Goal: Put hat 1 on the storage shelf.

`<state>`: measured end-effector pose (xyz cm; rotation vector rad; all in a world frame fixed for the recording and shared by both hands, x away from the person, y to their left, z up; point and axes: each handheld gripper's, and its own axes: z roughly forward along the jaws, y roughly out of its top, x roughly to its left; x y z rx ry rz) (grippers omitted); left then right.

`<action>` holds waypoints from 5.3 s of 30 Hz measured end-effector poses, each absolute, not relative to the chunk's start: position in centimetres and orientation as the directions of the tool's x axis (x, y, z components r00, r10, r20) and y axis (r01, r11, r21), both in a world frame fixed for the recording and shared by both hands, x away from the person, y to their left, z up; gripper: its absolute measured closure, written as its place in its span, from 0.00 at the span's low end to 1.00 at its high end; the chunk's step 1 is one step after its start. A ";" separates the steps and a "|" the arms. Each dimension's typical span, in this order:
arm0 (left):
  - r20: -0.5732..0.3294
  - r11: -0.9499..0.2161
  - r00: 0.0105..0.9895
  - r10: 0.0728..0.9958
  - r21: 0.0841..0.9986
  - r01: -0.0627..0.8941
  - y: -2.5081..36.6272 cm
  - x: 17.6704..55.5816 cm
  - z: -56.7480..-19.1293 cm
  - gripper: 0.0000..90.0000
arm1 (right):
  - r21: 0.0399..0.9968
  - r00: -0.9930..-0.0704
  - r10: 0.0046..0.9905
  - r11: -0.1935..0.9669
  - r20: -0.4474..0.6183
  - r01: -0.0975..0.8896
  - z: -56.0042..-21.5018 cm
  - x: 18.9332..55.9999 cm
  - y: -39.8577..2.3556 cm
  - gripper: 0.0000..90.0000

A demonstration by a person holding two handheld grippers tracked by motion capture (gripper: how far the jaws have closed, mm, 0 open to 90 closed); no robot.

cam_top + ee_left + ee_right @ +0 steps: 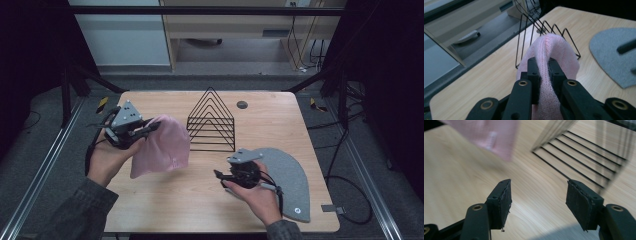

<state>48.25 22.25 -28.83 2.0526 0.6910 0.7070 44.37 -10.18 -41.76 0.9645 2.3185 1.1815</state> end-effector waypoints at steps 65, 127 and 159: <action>0.123 -0.358 0.747 0.653 0.920 0.161 16.7 61.5 -19.0 0.89 | 0.839 -0.697 0.715 0.415 -0.061 0.352 -30.2 58.4 -11.1 0.93; 0.130 -0.446 0.810 0.572 0.878 0.174 11.0 59.0 -28.6 0.89 | 0.791 -0.600 0.796 0.415 -0.078 0.449 -39.1 53.7 -14.8 0.57; 0.090 -0.462 0.801 0.592 0.852 0.245 11.6 58.6 -30.8 0.87 | 0.770 -0.531 0.846 0.316 0.036 0.555 -45.5 50.0 -18.2 0.22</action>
